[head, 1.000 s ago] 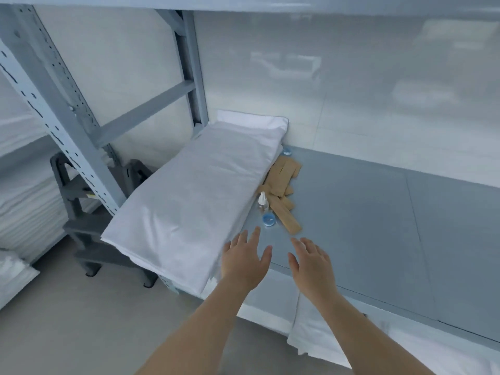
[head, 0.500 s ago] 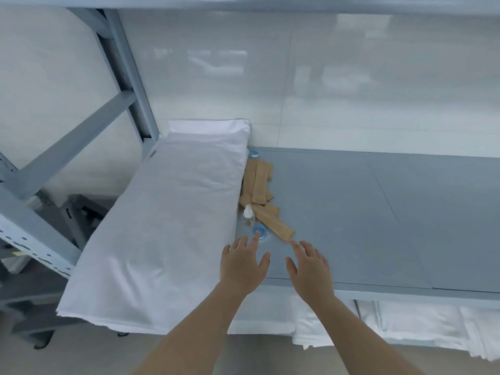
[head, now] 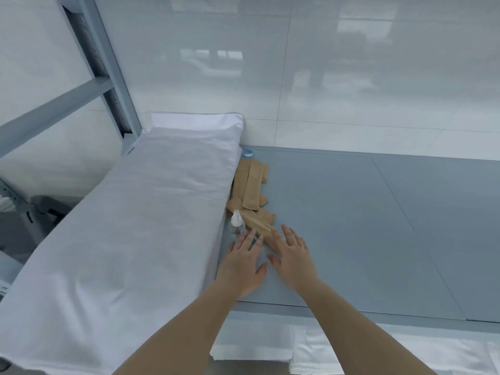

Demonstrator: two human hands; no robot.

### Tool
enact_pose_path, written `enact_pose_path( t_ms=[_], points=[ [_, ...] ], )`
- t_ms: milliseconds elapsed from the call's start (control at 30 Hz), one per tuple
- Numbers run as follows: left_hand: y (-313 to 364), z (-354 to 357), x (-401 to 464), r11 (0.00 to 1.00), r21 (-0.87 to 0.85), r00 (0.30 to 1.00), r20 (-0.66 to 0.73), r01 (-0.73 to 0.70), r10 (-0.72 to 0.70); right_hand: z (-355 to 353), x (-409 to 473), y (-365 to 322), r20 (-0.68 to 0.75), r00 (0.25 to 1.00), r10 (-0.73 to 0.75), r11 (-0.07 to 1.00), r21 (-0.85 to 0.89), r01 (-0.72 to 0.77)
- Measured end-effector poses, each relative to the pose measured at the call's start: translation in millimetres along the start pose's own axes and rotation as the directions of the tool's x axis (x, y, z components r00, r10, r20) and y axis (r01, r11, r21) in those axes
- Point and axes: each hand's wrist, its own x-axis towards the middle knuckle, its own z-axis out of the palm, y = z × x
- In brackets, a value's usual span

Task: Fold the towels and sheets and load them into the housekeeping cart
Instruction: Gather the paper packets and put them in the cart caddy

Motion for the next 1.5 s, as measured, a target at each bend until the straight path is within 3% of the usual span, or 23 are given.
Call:
enact_pose_path(
  t_ms=[167,700,867,1167,1500],
  points=[
    [-2.8,9.6,4.2,1.000,0.018,1.000,-0.010,-0.001,0.001,15.7,14.2,1.0,0.020,0.998,-0.058,0.998,0.013,0.057],
    [30.8,-0.1,-61.3,0.997,0.015,0.991,0.105,0.081,-0.082,-0.9,-83.4,2.6,0.022,0.997,0.081,0.997,-0.012,-0.080],
    [32.2,-6.4,-65.4,0.994,0.032,0.992,0.064,0.107,-0.109,-6.6,-87.3,-3.8,0.005,0.994,0.107,0.994,0.026,-0.108],
    [19.3,0.9,-50.8,0.994,0.055,0.995,-0.001,0.098,-0.098,-3.2,-65.1,-15.6,-0.025,0.985,0.172,0.981,-0.091,-0.174],
    [14.1,-16.3,-57.6,0.993,-0.106,0.992,-0.106,0.051,-0.062,-11.3,-66.8,-24.5,-0.091,0.951,0.295,0.956,0.024,-0.294]
  ],
)
